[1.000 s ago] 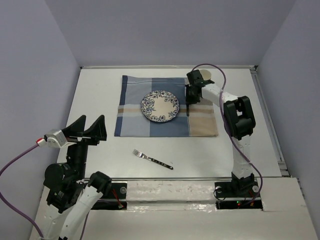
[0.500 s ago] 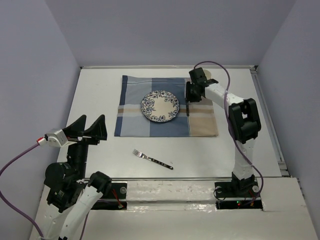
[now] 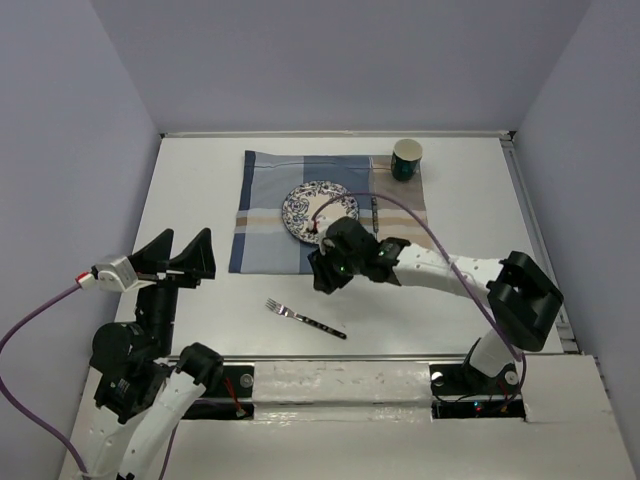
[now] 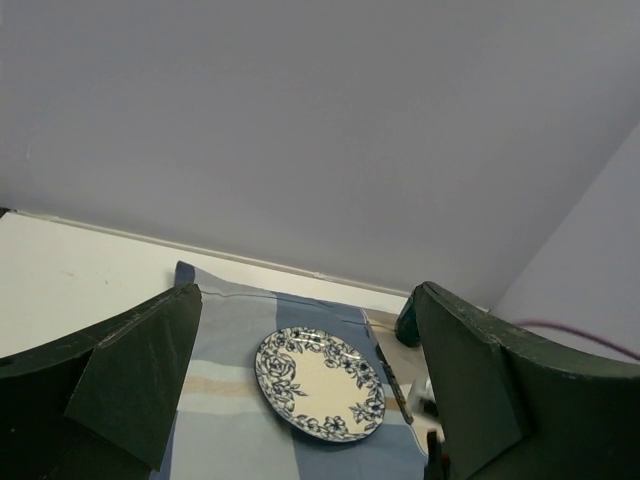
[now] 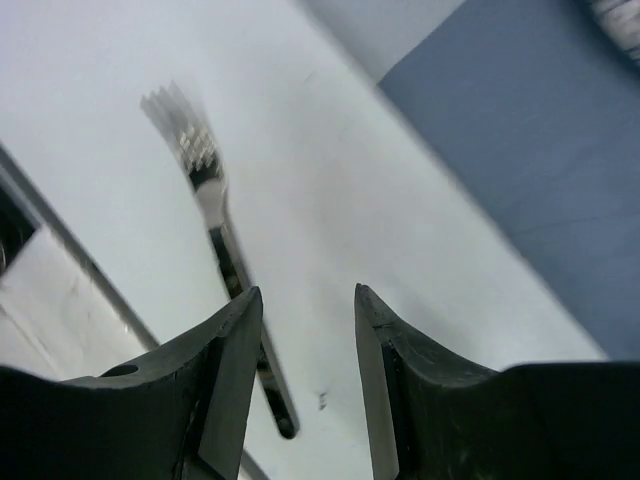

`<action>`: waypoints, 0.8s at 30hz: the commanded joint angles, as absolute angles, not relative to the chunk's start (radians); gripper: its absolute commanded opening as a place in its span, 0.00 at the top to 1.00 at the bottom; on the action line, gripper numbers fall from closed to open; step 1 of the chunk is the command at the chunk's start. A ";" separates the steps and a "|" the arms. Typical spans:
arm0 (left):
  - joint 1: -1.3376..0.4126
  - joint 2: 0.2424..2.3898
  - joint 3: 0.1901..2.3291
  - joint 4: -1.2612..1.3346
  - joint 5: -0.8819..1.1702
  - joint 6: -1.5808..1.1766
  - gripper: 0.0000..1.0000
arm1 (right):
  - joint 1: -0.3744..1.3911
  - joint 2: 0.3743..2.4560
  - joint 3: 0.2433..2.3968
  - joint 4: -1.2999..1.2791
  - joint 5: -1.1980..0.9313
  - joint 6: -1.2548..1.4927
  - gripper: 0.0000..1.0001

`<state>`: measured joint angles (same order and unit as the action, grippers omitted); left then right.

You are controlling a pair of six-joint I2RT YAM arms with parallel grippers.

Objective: Set the dinner table for one person

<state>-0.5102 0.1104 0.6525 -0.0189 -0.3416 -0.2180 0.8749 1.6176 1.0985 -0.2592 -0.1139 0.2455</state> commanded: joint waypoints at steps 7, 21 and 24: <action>-0.488 0.152 0.650 0.020 -0.350 -0.206 0.02 | 1.095 1.678 1.008 -0.209 -0.081 0.184 0.52; -0.462 0.161 0.650 0.021 -0.327 -0.210 0.02 | 1.180 1.779 1.049 -0.232 -0.028 0.201 0.70; -0.459 0.156 0.652 0.021 -0.318 -0.212 0.02 | 1.180 1.790 1.061 -0.232 -0.029 0.199 0.76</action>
<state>-0.4683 0.1406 0.6521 -0.0193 -0.3355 -0.2184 1.1564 1.7611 1.0271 -0.2531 -0.0383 0.2016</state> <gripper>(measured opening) 0.985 0.269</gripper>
